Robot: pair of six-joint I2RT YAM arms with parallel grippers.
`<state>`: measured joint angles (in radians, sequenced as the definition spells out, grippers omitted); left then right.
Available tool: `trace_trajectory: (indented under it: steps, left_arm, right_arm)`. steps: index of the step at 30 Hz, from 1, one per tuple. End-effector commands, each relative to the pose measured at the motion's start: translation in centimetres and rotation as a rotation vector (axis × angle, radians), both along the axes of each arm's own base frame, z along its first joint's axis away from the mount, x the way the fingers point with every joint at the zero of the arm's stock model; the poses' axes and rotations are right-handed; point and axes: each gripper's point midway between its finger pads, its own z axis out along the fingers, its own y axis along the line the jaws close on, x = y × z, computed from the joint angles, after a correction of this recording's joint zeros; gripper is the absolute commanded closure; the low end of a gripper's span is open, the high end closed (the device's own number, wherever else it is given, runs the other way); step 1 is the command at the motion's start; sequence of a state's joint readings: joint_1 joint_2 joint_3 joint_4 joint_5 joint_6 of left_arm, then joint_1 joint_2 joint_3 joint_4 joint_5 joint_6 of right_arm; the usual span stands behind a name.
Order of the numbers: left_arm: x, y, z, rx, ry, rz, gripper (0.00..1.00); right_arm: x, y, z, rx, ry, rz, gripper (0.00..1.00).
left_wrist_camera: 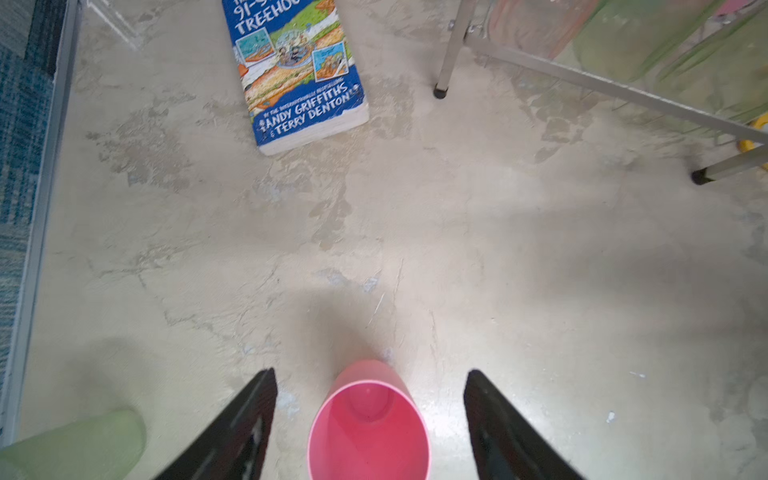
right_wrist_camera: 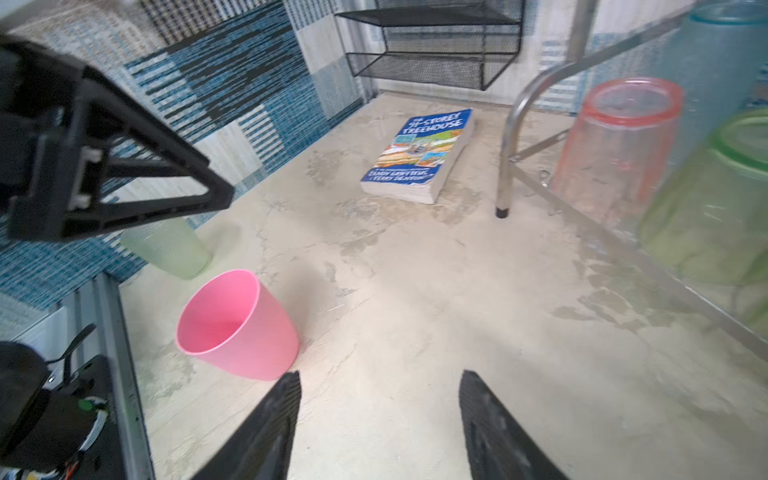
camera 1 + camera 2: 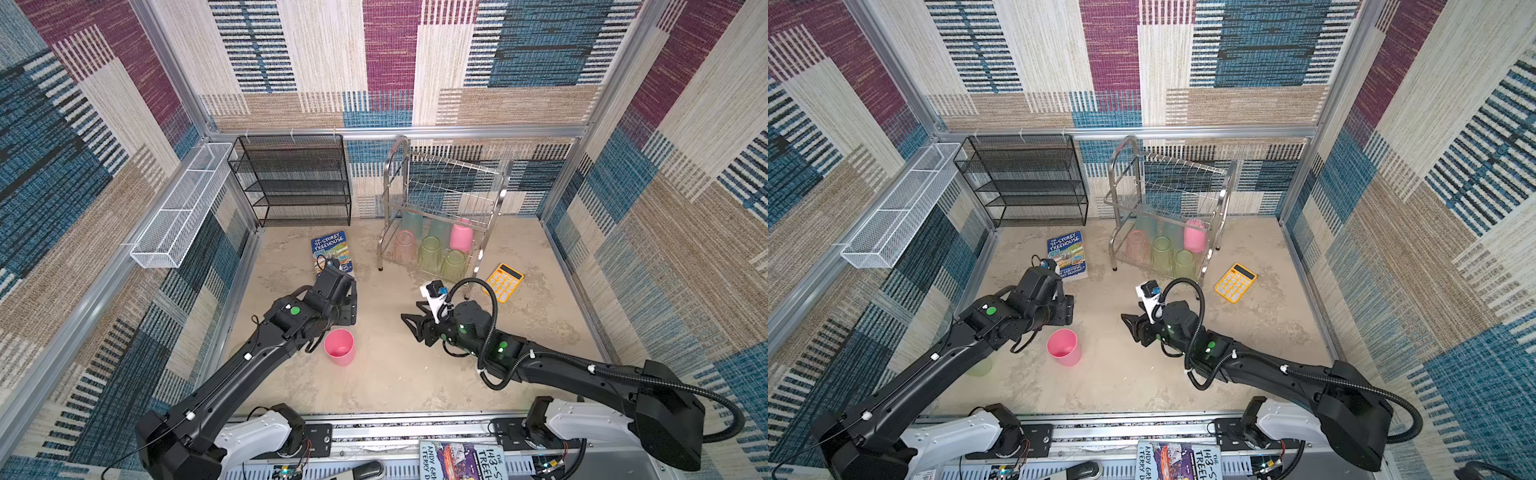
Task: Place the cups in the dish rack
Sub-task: 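Open the left gripper and withdraw it toward the solid pink cup, then lower the left gripper onto the solid pink cup and close it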
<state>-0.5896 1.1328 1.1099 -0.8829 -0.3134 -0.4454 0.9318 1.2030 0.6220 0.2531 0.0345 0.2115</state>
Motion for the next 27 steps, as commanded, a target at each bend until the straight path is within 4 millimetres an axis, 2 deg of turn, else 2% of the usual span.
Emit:
trace_trajectory:
  steps: [1, 5, 9, 17, 21, 27]
  left_arm:
    - [-1.1, 1.7, -1.2, 0.004, 0.121, 0.037, 0.25]
    - [-0.2, 3.1, -1.9, -0.068, 0.168, 0.088, 0.25]
    - [0.6, 4.4, -2.7, -0.159, 0.194, 0.140, 0.25]
    - [1.2, 5.1, -4.9, -0.341, 0.257, 0.199, 0.27]
    - [0.6, 5.1, -5.3, -0.365, 0.282, 0.207, 0.32]
    - [-1.5, 5.1, -6.0, -0.326, 0.347, 0.186, 0.42]
  right_arm:
    - [-1.0, 2.1, -0.2, -0.059, -0.017, 0.069, 0.38]
    - [-1.4, 4.9, -0.6, -0.123, 0.035, 0.096, 0.38]
    - [-1.6, 7.3, -1.9, -0.203, 0.111, 0.085, 0.39]
    - [-2.9, 10.8, -4.6, -0.374, 0.163, 0.084, 0.42]
    - [-2.5, 10.9, -4.3, -0.366, 0.191, 0.040, 0.43]
    - [-1.8, 9.1, -4.9, -0.347, 0.264, -0.019, 0.44]
